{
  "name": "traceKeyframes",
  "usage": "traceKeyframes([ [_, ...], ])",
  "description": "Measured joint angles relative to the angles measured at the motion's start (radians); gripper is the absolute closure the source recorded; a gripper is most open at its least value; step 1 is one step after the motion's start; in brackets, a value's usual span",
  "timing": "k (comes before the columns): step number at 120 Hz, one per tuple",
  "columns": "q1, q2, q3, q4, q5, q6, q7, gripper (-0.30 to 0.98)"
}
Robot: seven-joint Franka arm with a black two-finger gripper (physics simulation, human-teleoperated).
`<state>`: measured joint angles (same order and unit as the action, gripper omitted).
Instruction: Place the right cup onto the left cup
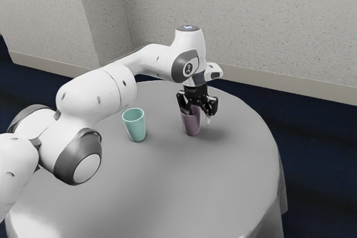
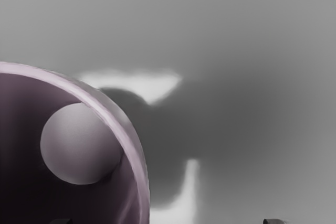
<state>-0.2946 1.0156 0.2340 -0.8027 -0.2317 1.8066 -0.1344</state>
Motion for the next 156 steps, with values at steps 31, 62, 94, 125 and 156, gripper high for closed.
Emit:
traceKeyframes([
  [31, 0.006, 0.003, 0.005, 0.000, 0.001, -0.005, -0.001, 0.35],
  [62, 0.006, 0.004, 0.007, 0.000, 0.001, -0.006, -0.002, 0.67],
  [94, 0.006, 0.003, 0.007, 0.000, 0.005, -0.008, -0.005, 0.76],
  [125, 0.006, 0.003, 0.012, 0.000, 0.012, -0.012, -0.008, 0.78],
  [156, 0.006, -0.003, 0.021, 0.010, 0.023, -0.030, -0.010, 0.78],
])
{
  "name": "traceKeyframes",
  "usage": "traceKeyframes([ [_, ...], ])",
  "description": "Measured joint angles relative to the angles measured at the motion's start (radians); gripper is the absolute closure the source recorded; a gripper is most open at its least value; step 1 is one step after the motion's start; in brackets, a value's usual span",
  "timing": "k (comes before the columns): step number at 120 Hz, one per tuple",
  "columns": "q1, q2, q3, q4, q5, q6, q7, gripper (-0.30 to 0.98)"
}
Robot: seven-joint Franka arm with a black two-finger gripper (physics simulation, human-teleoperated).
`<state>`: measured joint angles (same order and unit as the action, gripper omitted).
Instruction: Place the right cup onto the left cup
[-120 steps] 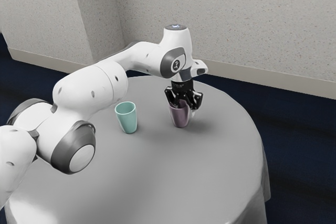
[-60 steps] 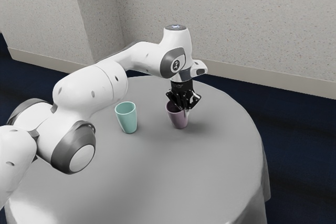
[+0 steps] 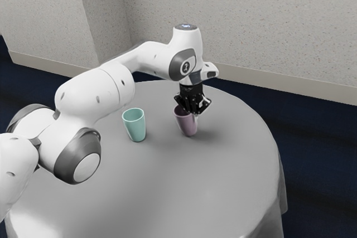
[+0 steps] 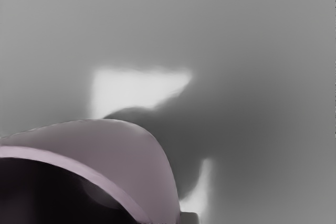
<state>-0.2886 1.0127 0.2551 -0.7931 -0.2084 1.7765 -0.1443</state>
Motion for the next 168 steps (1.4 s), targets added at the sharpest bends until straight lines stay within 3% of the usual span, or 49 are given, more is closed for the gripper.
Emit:
traceKeyframes([
  [25, -0.001, -0.075, 0.000, 0.002, 0.025, -0.032, 0.000, 0.78],
  [56, 0.016, -0.333, -0.009, -0.289, 0.070, -0.044, -0.003, 0.79],
  [72, 0.055, -0.399, -0.011, -0.373, 0.100, -0.042, -0.006, 0.79],
  [114, 0.120, -0.426, -0.012, -0.437, 0.131, -0.042, -0.008, 0.79],
  [168, 0.126, -0.455, -0.011, -0.504, 0.132, -0.008, -0.012, 0.79],
])
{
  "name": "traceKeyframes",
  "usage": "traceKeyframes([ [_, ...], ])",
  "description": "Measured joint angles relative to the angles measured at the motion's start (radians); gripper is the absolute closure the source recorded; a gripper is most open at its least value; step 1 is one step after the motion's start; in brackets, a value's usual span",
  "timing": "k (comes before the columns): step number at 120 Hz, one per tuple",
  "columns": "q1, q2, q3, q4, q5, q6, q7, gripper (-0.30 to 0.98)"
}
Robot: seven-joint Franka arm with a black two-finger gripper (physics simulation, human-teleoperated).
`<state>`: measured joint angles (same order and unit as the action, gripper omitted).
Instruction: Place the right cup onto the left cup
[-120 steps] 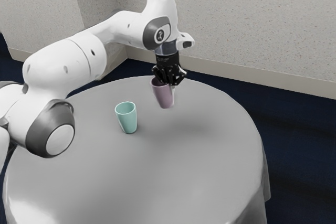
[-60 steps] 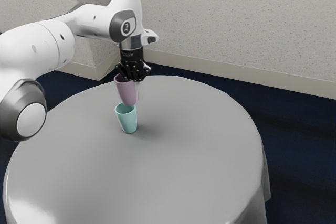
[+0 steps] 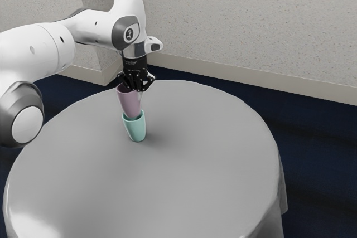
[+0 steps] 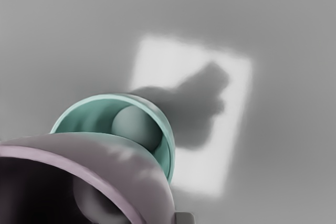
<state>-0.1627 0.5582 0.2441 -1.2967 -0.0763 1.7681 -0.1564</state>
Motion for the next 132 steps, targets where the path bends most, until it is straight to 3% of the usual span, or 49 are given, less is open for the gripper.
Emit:
traceKeyframes([
  [79, 0.011, 0.019, 0.003, 0.002, -0.001, 0.035, -0.004, 0.78],
  [106, 0.009, 0.022, 0.003, 0.003, -0.003, 0.037, -0.002, 0.33],
  [132, 0.008, -0.018, 0.009, 0.017, -0.004, 0.029, 0.000, 0.13],
])
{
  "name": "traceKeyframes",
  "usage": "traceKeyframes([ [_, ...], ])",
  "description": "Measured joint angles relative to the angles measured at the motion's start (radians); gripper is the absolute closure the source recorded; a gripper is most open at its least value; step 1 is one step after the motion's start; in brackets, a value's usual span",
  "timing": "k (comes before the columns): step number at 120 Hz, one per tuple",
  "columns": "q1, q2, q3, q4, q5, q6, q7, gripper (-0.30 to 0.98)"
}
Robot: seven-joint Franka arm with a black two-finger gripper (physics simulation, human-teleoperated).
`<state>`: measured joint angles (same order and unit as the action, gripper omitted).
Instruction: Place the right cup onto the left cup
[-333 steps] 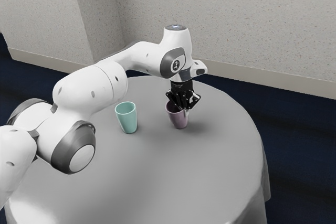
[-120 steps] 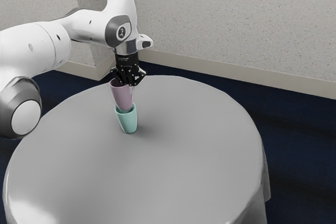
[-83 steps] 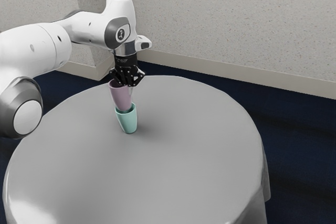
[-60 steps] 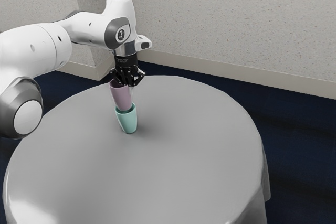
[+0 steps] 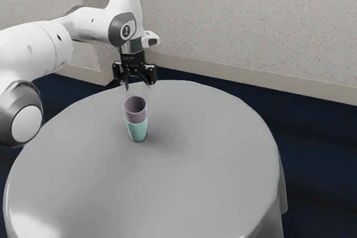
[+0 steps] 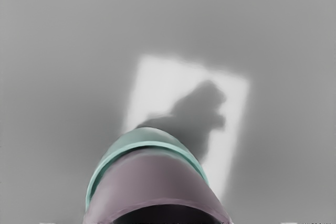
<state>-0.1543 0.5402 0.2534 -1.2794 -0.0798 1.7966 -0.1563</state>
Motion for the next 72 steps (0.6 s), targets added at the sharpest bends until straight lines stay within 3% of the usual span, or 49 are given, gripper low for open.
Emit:
traceKeyframes([
  [72, -0.005, -0.052, 0.001, 0.000, 0.001, -0.029, 0.008, 0.02],
])
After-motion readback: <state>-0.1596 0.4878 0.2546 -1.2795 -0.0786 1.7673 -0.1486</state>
